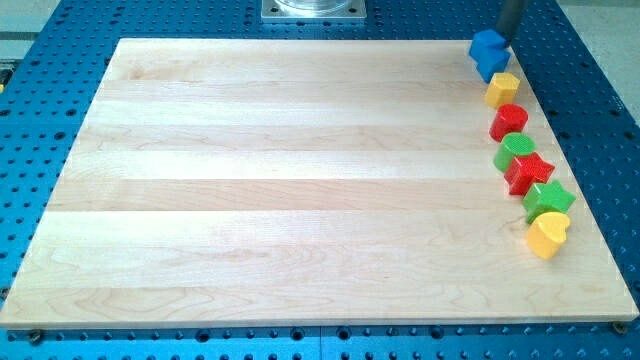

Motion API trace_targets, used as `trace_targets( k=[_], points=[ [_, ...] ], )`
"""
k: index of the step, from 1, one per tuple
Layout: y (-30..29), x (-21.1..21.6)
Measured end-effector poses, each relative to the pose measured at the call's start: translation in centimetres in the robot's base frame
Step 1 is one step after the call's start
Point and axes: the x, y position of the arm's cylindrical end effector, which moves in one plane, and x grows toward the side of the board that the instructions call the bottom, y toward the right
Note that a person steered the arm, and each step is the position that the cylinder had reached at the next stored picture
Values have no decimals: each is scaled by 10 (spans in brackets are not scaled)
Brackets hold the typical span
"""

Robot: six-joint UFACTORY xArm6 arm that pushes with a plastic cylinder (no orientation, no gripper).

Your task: Move the blue blocks parallel to the left of the yellow hexagon

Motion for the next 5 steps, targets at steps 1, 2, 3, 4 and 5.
trace_targets(
  k=[1, 2, 3, 4, 5],
  points=[
    [-95, 17],
    [-65, 17],
    [-14, 2],
    [33, 37],
    [19, 64]
  ],
)
